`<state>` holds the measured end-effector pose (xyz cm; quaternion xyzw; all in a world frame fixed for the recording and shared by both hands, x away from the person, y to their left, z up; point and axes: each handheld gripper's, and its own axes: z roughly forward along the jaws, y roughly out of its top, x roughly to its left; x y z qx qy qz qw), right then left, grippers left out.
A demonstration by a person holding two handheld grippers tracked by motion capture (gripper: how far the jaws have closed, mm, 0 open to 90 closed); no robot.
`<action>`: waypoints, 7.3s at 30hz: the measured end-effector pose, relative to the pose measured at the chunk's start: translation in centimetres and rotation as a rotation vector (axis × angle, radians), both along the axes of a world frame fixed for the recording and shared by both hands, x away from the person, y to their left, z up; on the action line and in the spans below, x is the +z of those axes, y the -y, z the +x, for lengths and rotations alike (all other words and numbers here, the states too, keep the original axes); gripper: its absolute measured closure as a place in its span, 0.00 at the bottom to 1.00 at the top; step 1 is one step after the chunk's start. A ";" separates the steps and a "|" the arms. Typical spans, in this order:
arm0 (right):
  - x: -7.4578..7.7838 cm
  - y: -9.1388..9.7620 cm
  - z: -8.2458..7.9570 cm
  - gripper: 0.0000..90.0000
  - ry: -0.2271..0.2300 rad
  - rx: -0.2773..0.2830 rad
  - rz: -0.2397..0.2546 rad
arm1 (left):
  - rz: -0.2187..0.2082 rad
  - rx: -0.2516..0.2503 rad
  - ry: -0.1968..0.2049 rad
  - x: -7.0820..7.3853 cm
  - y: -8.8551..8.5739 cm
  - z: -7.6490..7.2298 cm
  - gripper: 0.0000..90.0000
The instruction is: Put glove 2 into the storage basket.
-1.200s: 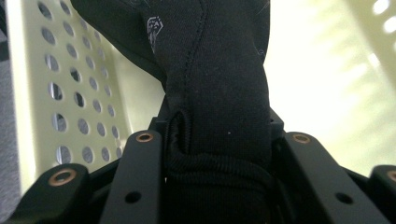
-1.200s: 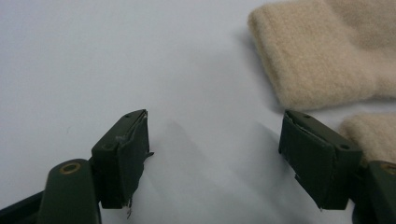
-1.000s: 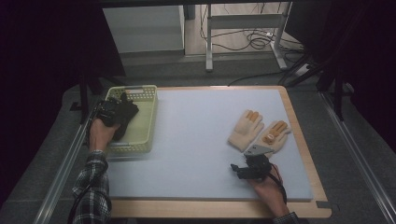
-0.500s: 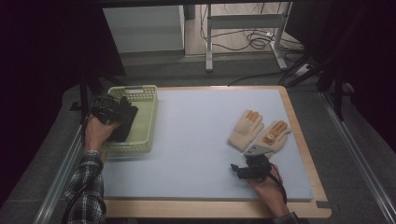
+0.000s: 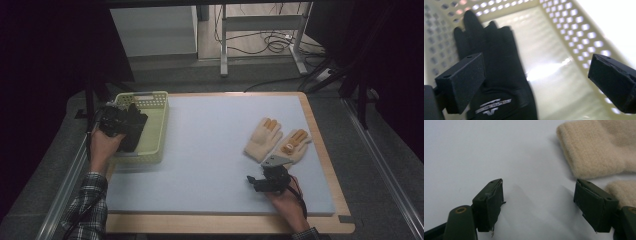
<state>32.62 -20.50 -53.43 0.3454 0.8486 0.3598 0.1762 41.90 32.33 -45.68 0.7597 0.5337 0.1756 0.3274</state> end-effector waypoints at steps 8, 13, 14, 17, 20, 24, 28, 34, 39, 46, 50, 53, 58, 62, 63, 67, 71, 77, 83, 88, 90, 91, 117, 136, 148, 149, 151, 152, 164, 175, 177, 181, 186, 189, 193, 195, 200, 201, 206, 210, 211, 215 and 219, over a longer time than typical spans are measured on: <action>0.0 0.0 0.0 0.26 -0.001 0.000 -0.002 | 0.016 -0.075 0.043 0.8 2.7 -1.4 0.00; 0.0 0.0 0.0 0.26 -0.001 -0.001 -0.002 | 0.009 -0.120 0.067 1.2 4.2 -2.3 0.00; 0.0 0.0 0.0 0.26 0.000 -0.001 -0.003 | 0.008 -0.127 0.071 1.2 4.5 -2.4 0.00; 0.0 0.0 0.0 0.26 0.000 -0.001 -0.002 | 0.005 -0.154 0.086 1.4 5.5 -3.0 0.00; 0.0 0.0 0.0 0.26 0.000 -0.001 -0.003 | 0.000 -0.180 0.101 1.6 6.6 -3.5 0.00; 0.0 0.0 0.0 0.26 0.000 -0.001 -0.003 | -0.009 -0.215 0.121 1.8 8.0 -4.3 0.00; 0.0 0.0 0.0 0.26 -0.001 -0.003 -0.002 | -0.027 -0.258 0.138 1.8 9.3 -5.1 0.00; 0.0 0.0 0.0 0.26 -0.003 -0.003 -0.002 | -0.038 -0.318 0.153 1.2 11.7 -6.2 0.00; 0.0 0.0 0.0 0.26 -0.001 -0.002 -0.003 | -0.038 -0.361 0.165 0.4 13.4 -7.2 0.00; 0.0 0.0 0.0 0.26 -0.002 -0.003 -0.003 | -0.024 -0.407 0.175 -1.0 15.4 -9.0 0.00; 0.0 0.0 0.0 0.26 -0.002 -0.003 -0.002 | -0.022 -0.427 0.174 -2.2 16.2 -9.9 0.00; 0.0 0.0 0.0 0.26 -0.003 -0.003 -0.001 | -0.010 -0.434 0.165 -3.2 16.5 -10.4 0.00; 0.0 0.0 0.0 0.25 -0.007 -0.003 0.000 | -0.006 -0.426 0.138 -5.2 16.7 -10.9 0.00; 0.0 0.0 0.0 0.25 -0.010 -0.002 0.000 | 0.017 -0.413 0.114 -6.7 16.7 -11.1 0.00; 0.0 0.0 0.0 0.25 -0.010 -0.003 -0.001 | 0.019 -0.411 0.110 -6.9 16.7 -11.1 0.00; 0.0 0.0 0.1 0.25 -0.013 -0.003 -0.004 | 0.051 -0.400 0.083 -8.2 16.7 -11.2 0.00; 0.1 0.0 0.1 0.25 -0.014 -0.004 -0.005 | 0.086 -0.392 0.073 -8.9 16.9 -11.1 0.00; 0.1 0.0 0.1 0.25 -0.015 -0.007 -0.002 | 0.036 -0.388 0.031 -9.3 16.6 -10.7 0.00; 0.1 0.0 0.1 0.26 -0.019 -0.014 0.006 | 0.035 -0.387 0.034 -9.4 16.6 -10.7 0.00; 0.2 0.2 0.2 0.29 -0.029 -0.029 0.035 | 0.034 -0.386 0.035 -9.4 16.5 -10.7 0.00; 0.4 0.3 0.2 0.31 -0.035 -0.033 0.055 | 0.035 -0.386 0.035 -9.4 16.5 -10.7 0.00; 0.5 0.4 0.2 0.32 -0.037 -0.037 0.060 | 0.035 -0.386 0.035 -9.4 16.5 -10.7 0.00; 4.1 1.6 9.3 0.37 -0.007 -0.155 0.026 | 0.034 -0.385 0.035 -9.4 16.5 -10.7 0.00; 1.6 -0.3 13.8 0.55 -0.067 -0.204 -0.038 | 0.034 -0.385 0.036 -9.4 16.5 -10.7 0.00; 3.2 -0.6 12.1 0.64 0.000 -0.095 -0.023 | 0.034 -0.385 0.035 -9.4 16.5 -10.7 0.00; 3.5 -0.7 11.8 0.63 0.005 -0.079 -0.021 | 0.034 -0.385 0.035 -9.4 16.5 -10.7 0.00; 4.1 -1.0 11.2 0.63 0.010 -0.047 -0.006 | 0.034 -0.385 0.035 -9.4 16.5 -10.7 0.00; 4.5 -1.2 10.8 0.63 0.012 -0.028 -0.002 | 0.034 -0.384 0.035 -9.4 16.5 -10.7 0.00; 5.7 -7.7 5.5 0.60 0.001 0.267 -0.010 | 0.035 -0.385 0.038 -9.4 16.5 -10.7 0.00; 1.6 -10.9 4.9 0.34 -0.085 0.309 -0.016 | 0.036 -0.386 0.037 -9.4 16.5 -10.7 0.00; 1.9 -10.6 5.1 0.31 -0.089 0.298 0.005 | 0.036 -0.386 0.037 -9.4 16.5 -10.7 0.00; 2.7 -9.7 5.4 0.31 -0.077 0.266 0.033 | 0.036 -0.386 0.037 -9.4 16.5 -10.7 0.00; 2.8 -8.2 5.7 0.32 -0.073 0.191 0.025 | 0.034 -0.384 0.035 -9.4 16.5 -10.7 0.00; 3.0 -6.9 5.9 0.33 -0.074 0.149 0.040 | 0.034 -0.385 0.035 -9.4 16.5 -10.7 0.00; 3.4 -5.3 6.0 0.34 -0.058 0.104 0.045 | 0.034 -0.385 0.035 -9.4 16.5 -10.7 0.00; 3.6 -4.3 6.1 0.34 -0.049 0.078 0.038 | 0.034 -0.385 0.035 -9.4 16.5 -10.7 0.00; 4.0 -2.3 6.3 0.35 -0.032 0.022 0.031 | 0.034 -0.385 0.036 -9.4 16.5 -10.7 0.00; 4.1 -1.7 6.3 0.35 -0.029 0.005 0.028 | 0.034 -0.385 0.036 -9.4 16.5 -10.7 0.00; 4.5 0.7 6.5 0.39 -0.008 -0.066 -0.001 | 0.034 -0.385 0.035 -9.4 16.5 -10.7 0.00; 4.9 2.9 6.7 0.40 -0.003 -0.124 -0.008 | 0.035 -0.385 0.035 -9.4 16.5 -10.7 0.00; 4.9 3.4 6.7 0.40 -0.005 -0.141 -0.008 | 0.035 -0.385 0.035 -9.4 16.5 -10.7 0.00; 5.0 5.5 6.9 0.40 0.002 -0.212 -0.031 | 0.035 -0.385 0.035 -9.4 16.5 -10.7 0.00; 4.7 7.2 7.1 0.40 0.011 -0.274 -0.049 | 0.035 -0.385 0.035 -9.4 16.5 -10.7 0.00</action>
